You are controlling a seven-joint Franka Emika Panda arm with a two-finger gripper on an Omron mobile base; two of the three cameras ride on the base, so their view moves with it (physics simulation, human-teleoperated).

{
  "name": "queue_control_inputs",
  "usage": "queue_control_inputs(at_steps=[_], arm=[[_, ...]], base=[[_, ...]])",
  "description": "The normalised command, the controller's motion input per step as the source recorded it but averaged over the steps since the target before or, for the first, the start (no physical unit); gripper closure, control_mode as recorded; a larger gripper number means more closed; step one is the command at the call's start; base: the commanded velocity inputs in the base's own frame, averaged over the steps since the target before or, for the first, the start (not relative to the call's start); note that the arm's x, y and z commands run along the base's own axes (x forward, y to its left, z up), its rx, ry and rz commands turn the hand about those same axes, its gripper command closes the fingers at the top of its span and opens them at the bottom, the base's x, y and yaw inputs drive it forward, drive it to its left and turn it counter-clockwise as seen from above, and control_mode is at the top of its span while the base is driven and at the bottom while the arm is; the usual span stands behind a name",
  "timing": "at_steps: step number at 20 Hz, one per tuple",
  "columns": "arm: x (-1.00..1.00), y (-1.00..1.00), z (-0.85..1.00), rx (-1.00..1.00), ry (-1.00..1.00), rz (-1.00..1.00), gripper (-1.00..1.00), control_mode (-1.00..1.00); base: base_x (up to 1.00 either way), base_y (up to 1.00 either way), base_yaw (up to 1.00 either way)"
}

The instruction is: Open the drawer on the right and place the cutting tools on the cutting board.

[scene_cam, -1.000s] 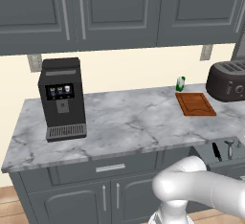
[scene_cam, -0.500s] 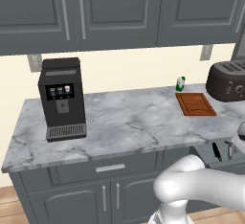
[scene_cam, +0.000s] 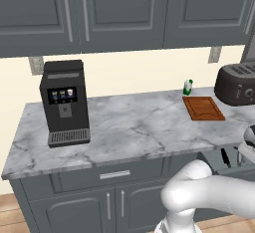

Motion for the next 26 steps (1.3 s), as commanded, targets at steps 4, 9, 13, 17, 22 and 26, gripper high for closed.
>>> queue_control_inputs(at_steps=[4,9,13,17,22,26], arm=[[-0.49,0.00,-0.10,0.00,0.06,0.00,-1.00,-1.00],[-0.95,0.00,-0.16,0.00,0.01,0.00,-1.00,-1.00],[-0.99,0.00,-0.14,0.00,0.00,0.00,-1.00,-1.00],[-0.86,0.00,-0.08,0.00,0.00,0.00,-1.00,-1.00],[-0.60,0.00,0.00,0.00,0.01,0.00,-1.00,-1.00],[-0.31,0.02,0.00,0.00,0.03,0.03,-1.00,-1.00]], base=[[0.00,0.00,0.00],[0.00,0.00,0.00],[0.00,0.00,0.00],[0.00,0.00,0.00],[0.00,0.00,0.00],[0.00,0.00,0.00]])
